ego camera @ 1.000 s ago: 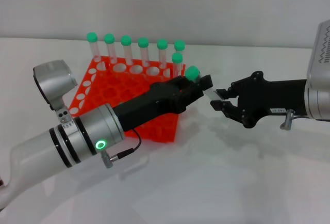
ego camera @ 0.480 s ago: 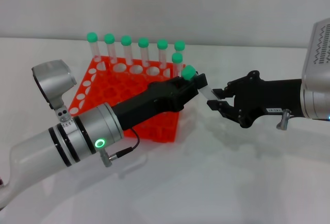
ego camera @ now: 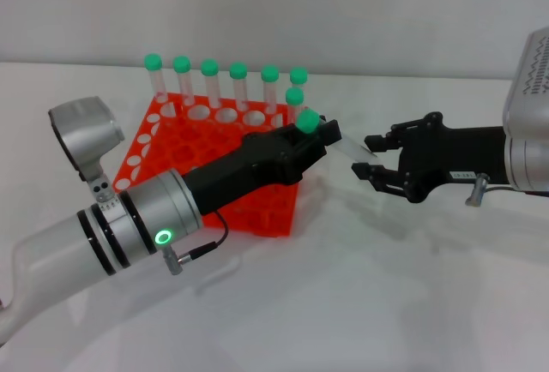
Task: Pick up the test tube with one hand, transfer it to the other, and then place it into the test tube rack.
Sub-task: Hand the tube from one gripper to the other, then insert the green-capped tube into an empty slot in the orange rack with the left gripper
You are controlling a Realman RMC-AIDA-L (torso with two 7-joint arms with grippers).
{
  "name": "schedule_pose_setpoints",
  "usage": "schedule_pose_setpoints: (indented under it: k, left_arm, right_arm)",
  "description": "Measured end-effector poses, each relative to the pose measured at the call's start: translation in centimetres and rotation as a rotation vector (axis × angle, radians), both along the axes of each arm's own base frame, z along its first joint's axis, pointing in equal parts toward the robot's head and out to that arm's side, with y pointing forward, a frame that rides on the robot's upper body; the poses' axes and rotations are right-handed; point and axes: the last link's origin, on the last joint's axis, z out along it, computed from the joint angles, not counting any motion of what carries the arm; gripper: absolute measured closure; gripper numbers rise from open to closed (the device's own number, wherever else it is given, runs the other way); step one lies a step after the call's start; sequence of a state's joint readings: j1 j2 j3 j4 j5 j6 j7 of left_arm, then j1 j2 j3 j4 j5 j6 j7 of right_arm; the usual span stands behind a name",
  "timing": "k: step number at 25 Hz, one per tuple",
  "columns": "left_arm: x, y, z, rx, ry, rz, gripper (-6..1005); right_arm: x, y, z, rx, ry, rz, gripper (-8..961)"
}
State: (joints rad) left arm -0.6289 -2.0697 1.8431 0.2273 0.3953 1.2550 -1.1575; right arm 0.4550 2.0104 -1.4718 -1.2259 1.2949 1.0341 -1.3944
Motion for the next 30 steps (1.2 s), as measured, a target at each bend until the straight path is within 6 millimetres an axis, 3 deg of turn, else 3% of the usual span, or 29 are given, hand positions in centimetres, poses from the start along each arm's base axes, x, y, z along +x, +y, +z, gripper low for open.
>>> schedule_pose_setpoints:
  k: [5, 10, 21, 30]
  left_arm:
    - [-0.7, -0.4, 0.6, 0.068, 0.004, -0.01, 786]
    - [-1.7, -1.4, 1.9, 0.137, -0.011, -0.011, 786]
    - [-5.1, -3.5, 4.3, 0.413, 0.047, 0.061, 787]
    - [-6.1, -0.8, 4.3, 0.43, 0.139, 0.194, 783]
  right_arm:
    - [1.6, 0.6, 0.0, 0.031, -0.03, -0.049, 651]
    - [3.6, 1.0, 0.1, 0.063, -0.06, -0.107, 424]
    - [7.1, 1.1, 1.3, 0.104, -0.05, -0.222, 85]
    - [7.5, 1.1, 0.9, 0.099, -0.055, -0.23, 91]
